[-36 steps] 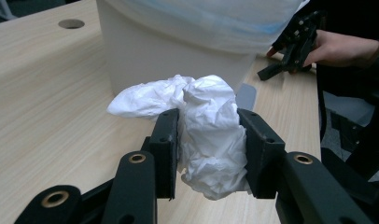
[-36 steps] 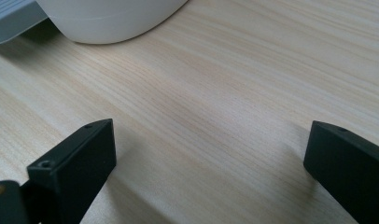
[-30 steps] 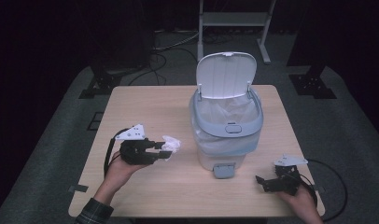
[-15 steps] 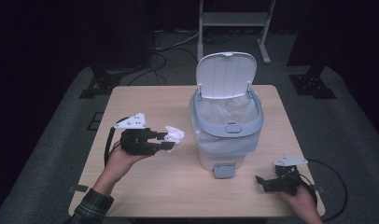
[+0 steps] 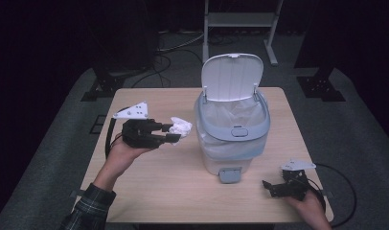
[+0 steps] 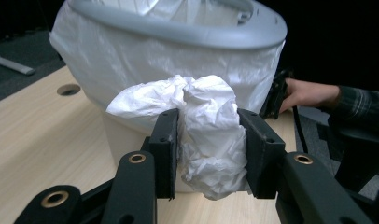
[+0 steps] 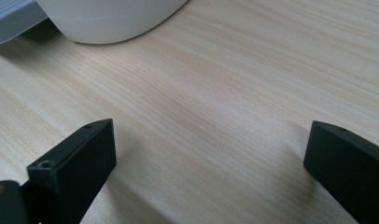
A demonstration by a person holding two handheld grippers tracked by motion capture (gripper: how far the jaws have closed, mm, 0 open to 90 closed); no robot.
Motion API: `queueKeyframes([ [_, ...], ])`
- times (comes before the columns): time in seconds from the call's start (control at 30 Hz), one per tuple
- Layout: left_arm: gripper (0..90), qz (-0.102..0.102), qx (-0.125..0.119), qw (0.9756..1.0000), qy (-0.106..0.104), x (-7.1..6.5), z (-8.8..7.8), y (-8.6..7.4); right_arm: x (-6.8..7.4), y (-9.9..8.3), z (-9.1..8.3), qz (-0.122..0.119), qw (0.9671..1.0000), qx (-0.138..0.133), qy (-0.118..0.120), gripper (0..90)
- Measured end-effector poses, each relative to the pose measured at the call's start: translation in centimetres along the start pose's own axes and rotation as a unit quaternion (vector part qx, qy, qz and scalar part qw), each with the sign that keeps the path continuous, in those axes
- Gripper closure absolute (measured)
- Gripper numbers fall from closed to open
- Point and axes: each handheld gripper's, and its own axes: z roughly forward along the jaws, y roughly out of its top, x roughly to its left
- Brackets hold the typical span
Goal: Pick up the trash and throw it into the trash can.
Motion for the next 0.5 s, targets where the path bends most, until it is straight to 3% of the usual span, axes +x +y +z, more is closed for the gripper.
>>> queueKeyframes([
  [0.5, 60.7, 0.025, -0.012, 0.9994, -0.019, -0.1, -0.3, 4.3, 0.0, 0.0, 0.0, 0.0, 1.0, 0.0, 0.0, 1.3],
])
